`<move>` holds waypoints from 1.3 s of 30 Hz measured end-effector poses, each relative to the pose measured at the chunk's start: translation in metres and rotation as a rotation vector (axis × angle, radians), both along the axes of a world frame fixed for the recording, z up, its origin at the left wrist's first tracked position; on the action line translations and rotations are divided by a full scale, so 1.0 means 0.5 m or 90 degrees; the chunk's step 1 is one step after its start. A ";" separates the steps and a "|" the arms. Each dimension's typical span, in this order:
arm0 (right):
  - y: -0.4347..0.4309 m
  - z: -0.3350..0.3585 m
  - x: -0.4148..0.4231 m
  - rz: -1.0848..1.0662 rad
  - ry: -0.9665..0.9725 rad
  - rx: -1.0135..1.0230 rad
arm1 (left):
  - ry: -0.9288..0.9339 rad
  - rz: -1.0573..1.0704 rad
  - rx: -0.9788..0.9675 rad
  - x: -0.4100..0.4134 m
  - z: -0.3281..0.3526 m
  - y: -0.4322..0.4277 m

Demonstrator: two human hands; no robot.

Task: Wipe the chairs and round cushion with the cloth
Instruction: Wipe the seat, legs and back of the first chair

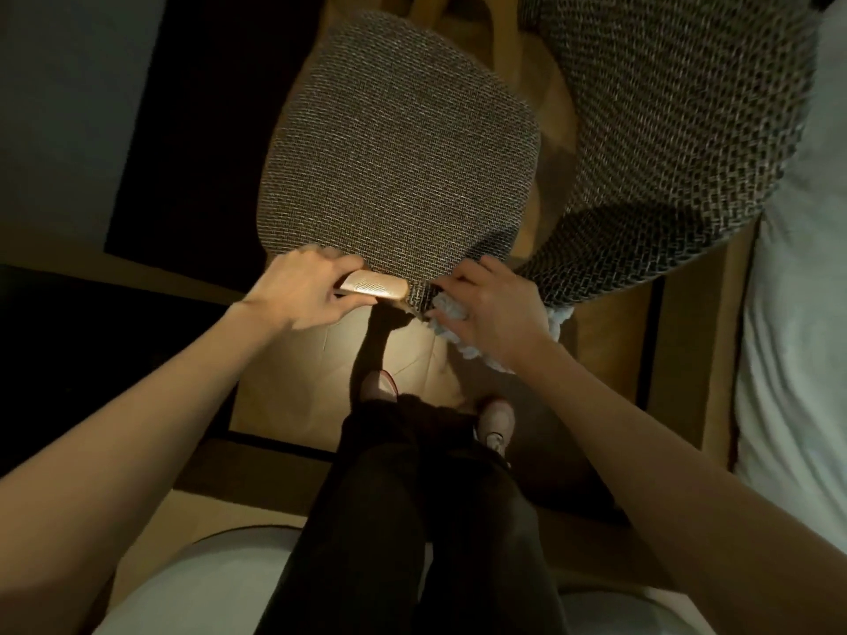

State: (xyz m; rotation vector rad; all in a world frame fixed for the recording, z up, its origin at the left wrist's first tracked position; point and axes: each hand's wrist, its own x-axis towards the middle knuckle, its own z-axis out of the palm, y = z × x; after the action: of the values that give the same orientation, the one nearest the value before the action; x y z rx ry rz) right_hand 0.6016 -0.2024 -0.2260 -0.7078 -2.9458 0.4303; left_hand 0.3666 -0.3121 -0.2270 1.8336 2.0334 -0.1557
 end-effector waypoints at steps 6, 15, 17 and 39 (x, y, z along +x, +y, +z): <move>0.004 0.042 0.004 -0.056 0.010 -0.157 | 0.007 0.119 -0.079 0.059 0.031 0.009; 0.070 0.091 0.155 0.067 -0.077 -0.361 | -0.135 0.256 0.122 0.277 0.085 0.013; 0.098 0.104 0.195 0.129 -0.073 -0.383 | -0.154 0.331 0.144 0.345 0.087 0.014; 0.550 0.244 0.333 0.074 -0.024 -0.169 | -0.229 0.460 0.363 0.640 0.211 0.317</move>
State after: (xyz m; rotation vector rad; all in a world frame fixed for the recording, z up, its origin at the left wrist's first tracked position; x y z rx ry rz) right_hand 0.7682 0.0727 -0.1040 -0.5754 -3.0067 0.8377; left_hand 0.6868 -0.1537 -0.1214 1.1234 2.4509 0.9587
